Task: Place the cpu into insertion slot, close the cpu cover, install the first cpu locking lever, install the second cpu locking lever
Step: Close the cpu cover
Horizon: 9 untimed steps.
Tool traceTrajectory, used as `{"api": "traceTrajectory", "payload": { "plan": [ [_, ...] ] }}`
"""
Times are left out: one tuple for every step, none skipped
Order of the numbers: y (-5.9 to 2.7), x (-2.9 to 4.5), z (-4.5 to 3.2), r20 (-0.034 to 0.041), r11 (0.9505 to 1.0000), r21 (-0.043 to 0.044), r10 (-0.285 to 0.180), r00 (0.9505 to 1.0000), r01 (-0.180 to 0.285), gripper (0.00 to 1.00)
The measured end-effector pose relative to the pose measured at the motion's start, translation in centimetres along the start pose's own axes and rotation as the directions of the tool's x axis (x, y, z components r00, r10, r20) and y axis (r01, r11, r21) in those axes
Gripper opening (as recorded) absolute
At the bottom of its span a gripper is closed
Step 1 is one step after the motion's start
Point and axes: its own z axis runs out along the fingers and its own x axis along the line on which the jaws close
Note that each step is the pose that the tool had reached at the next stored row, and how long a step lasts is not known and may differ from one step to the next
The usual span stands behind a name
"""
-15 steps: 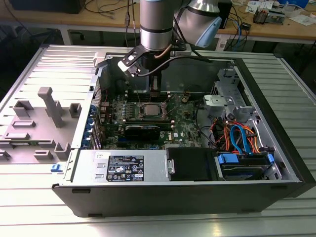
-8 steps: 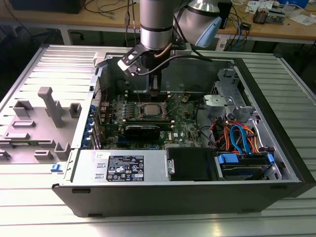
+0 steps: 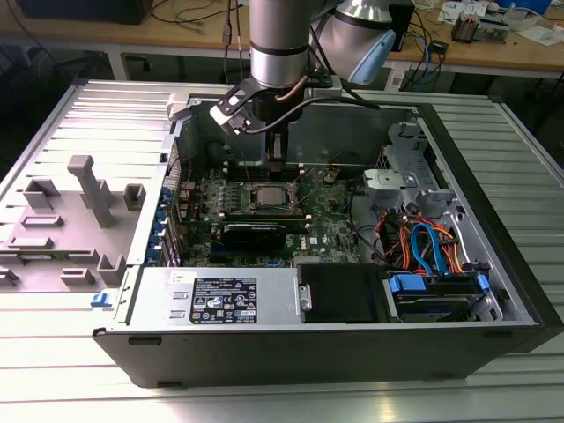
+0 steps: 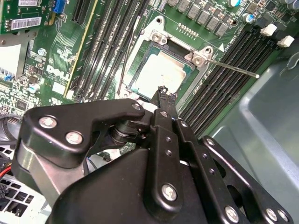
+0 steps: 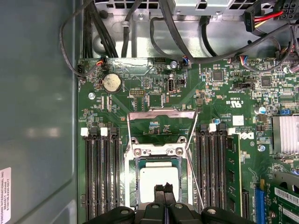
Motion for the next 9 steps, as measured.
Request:
{"api": "traceTrajectory", "payload": {
  "plan": [
    [0.0, -0.01, -0.04, 0.0003, 1.0, 0.0002, 0.0, 1.0, 0.0, 0.11],
    [0.0, -0.01, -0.06, 0.0002, 1.0, 0.0001, 0.0, 1.0, 0.0, 0.11],
    [0.0, -0.01, -0.08, 0.0002, 1.0, 0.0001, 0.0, 1.0, 0.0, 0.11],
    [0.0, -0.01, -0.08, 0.0001, 1.0, 0.0001, 0.0, 1.0, 0.0, 0.11],
    [0.01, -0.01, -0.09, 0.0002, 1.0, 0.0001, 0.0, 1.0, 0.0, 0.11],
    [0.01, -0.01, -0.09, 0.0003, 1.0, 0.0001, 0.0, 1.0, 0.0, 0.11],
    [0.01, -0.01, -0.1, 0.0003, 1.0, 0.0002, 0.0, 1.0, 0.0, 0.11],
    [0.01, 0.0, -0.09, 0.0003, 1.0, 0.0002, 0.0, 1.0, 0.0, 0.11],
    [0.01, 0.0, -0.09, 0.0003, 1.0, 0.0002, 0.0, 1.0, 0.0, 0.11]
  ]
}}
